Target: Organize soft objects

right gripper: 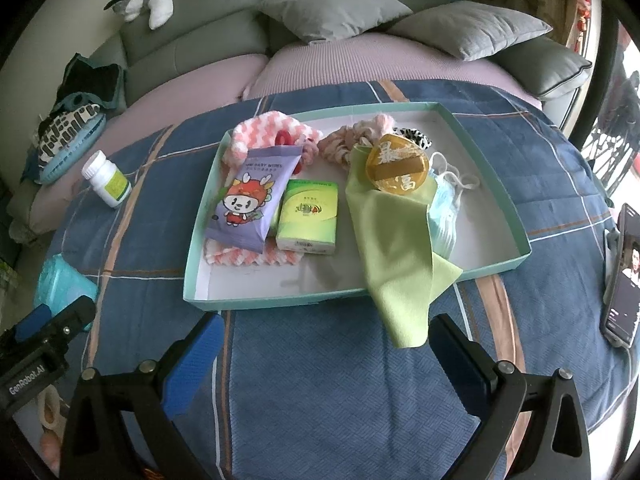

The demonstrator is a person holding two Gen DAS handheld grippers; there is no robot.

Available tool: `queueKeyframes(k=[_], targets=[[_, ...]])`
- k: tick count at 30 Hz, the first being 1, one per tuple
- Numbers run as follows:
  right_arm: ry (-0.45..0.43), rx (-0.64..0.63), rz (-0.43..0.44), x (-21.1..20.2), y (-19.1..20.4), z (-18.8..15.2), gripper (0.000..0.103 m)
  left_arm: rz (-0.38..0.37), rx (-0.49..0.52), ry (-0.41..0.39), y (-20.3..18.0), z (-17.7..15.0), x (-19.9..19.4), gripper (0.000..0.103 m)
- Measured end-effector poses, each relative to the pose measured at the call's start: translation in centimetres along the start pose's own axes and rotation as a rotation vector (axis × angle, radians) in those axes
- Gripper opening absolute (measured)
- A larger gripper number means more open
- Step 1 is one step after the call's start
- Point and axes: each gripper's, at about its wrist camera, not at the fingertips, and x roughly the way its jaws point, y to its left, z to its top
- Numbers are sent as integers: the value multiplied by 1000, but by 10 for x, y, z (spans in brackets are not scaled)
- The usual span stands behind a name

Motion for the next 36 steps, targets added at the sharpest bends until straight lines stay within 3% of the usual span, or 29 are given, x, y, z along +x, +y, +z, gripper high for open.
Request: queueKeyframes(k=[36], targets=[[36, -40, -34, 18, 3, 0, 103, 69, 63, 49, -18, -5, 23, 103]])
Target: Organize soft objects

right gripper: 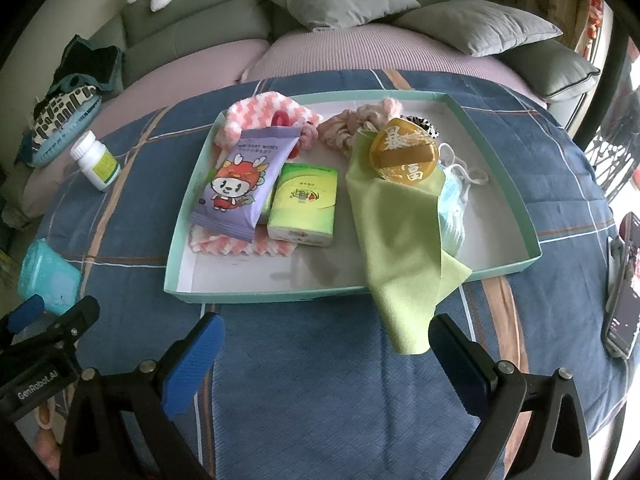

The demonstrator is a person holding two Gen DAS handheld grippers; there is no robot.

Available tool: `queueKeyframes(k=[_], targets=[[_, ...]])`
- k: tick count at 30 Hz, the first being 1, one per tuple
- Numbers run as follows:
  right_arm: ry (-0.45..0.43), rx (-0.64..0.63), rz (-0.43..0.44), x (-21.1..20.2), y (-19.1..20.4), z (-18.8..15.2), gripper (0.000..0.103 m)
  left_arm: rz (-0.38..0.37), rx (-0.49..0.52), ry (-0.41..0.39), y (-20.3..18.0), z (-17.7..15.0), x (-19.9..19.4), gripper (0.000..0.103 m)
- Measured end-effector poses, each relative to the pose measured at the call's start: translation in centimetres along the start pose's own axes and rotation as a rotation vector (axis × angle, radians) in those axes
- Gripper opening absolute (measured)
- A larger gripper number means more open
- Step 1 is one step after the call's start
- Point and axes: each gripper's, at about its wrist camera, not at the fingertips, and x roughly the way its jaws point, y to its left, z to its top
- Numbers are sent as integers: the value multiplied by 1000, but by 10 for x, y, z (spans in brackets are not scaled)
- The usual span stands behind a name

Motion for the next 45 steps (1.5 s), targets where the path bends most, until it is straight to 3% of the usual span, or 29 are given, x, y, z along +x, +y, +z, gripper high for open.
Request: queueKeyframes(k=[45], targets=[[6, 25, -24, 1, -11, 1, 103, 39, 1, 22, 1, 0, 7, 103]])
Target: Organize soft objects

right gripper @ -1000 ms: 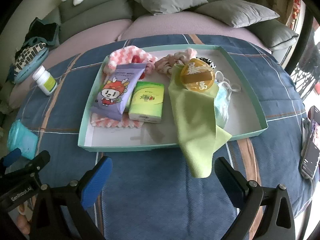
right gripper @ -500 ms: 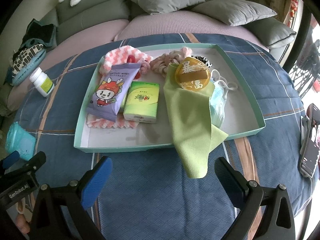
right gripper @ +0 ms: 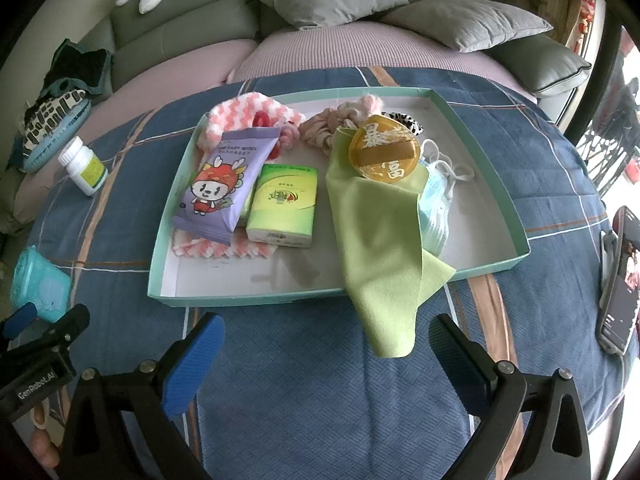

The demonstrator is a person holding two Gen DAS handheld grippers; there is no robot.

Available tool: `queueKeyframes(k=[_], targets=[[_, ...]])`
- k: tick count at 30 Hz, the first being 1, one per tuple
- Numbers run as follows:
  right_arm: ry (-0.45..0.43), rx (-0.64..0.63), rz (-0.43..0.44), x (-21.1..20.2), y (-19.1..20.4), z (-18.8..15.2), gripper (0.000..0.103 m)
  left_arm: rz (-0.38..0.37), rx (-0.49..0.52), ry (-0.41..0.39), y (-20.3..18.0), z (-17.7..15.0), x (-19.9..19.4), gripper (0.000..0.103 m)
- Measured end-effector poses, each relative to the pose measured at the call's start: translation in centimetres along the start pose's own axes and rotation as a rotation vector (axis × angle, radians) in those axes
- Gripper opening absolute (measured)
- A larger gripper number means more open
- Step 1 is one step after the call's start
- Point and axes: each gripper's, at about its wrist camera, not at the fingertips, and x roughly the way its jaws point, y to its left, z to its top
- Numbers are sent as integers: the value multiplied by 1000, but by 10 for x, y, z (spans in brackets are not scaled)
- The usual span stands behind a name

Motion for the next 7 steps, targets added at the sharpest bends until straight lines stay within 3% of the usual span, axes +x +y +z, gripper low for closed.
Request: queueKeyframes(k=[7], targets=[[1, -2, 0, 0, 0, 0, 103, -9, -4, 2, 0, 1, 0, 103]])
